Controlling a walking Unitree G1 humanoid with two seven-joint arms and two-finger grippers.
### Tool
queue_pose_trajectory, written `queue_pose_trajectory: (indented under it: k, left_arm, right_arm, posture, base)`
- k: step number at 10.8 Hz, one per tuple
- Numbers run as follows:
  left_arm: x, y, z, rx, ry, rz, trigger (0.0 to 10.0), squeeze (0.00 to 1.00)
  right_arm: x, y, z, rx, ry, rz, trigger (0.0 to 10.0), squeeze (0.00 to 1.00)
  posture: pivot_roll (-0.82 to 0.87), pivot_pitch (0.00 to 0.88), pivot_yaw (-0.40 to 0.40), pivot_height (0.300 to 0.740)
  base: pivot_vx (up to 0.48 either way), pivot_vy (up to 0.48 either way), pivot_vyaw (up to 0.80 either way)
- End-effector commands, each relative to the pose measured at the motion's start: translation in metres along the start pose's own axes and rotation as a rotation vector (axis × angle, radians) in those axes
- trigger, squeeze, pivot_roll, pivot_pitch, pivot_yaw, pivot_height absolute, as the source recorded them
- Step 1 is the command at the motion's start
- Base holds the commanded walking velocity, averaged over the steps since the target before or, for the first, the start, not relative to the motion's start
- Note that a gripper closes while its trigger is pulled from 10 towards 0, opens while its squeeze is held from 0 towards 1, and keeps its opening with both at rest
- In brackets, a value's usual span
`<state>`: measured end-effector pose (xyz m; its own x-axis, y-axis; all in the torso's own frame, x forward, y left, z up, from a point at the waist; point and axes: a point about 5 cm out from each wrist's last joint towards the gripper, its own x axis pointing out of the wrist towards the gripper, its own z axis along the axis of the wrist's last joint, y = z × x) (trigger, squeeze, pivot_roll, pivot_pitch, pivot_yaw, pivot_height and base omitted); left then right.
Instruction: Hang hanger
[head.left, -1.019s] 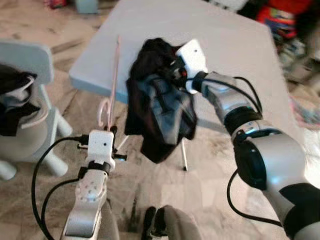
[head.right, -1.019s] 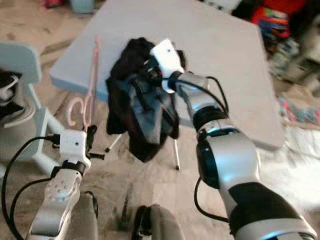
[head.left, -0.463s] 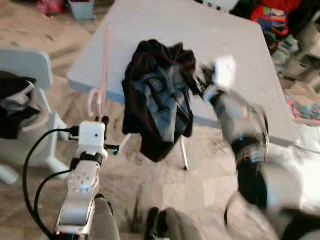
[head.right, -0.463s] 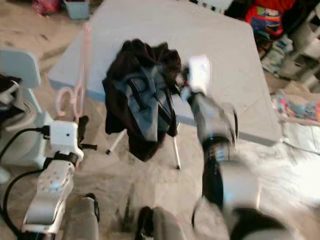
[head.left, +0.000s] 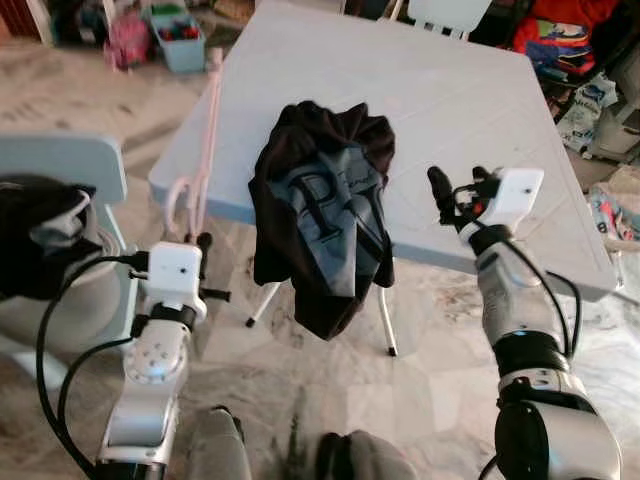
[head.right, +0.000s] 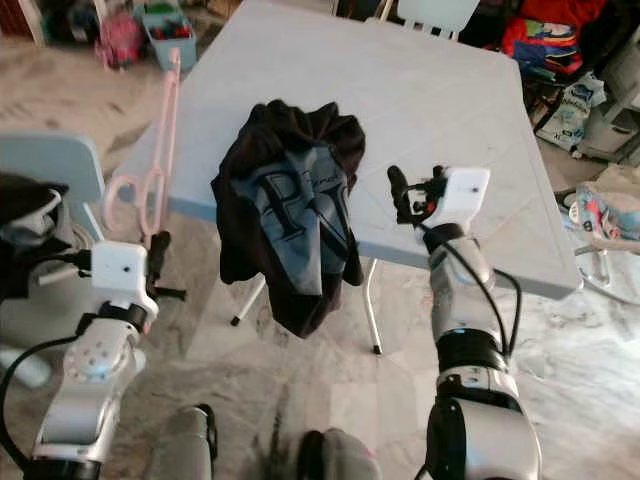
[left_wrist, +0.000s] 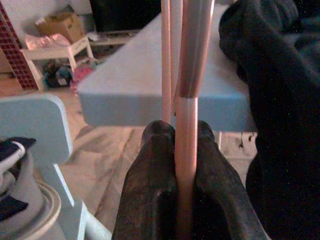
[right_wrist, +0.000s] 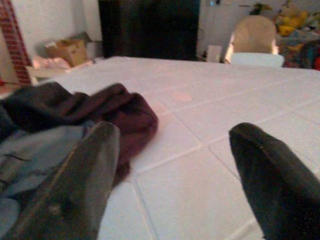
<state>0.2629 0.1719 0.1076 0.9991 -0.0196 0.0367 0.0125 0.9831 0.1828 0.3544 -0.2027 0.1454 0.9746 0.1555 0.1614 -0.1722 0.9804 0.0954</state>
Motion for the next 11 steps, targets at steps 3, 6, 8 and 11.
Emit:
queue_pose_trajectory:
  k: [3,6,8,11]
  left_arm:
    - [0.004,-0.01,-0.001,-0.003,-0.01,-0.061,10.0,0.0]
    - [0.002,-0.008,-0.001,-0.005,-0.01,-0.062,10.0,0.0]
    - [-0.001,-0.007,-0.002,-0.018,-0.003,-0.092,10.0,0.0]
    - [0.004,-0.009,0.006,-0.021,-0.039,-0.089,10.0,0.0]
  right_arm:
    - [-0.009,0.018,-0.001,-0.048,0.033,0.11,10.0,1.0]
    - [-0.036,0.017,-0.015,0.005,0.009,-0.072,10.0,1.0]
    - [-0.058,0.019,-0.019,-0.025,0.011,-0.121,10.0,1.0]
    - [-0.06,0.031,-0.022,-0.008,0.077,-0.015,10.0,0.99]
  posture:
    - [0.01,0.008,-0.051,0.74]
    - [0.02,0.01,-0.042,0.74]
    - [0.0,0.03,-0.031,0.74]
    - [-0.01,0.051,-0.055,0.74]
  base:
    - [0.0,0.0,0.0]
    - [0.0,0.0,0.0]
    - [0.0,0.0,0.0]
    - [0.0,0.0,0.0]
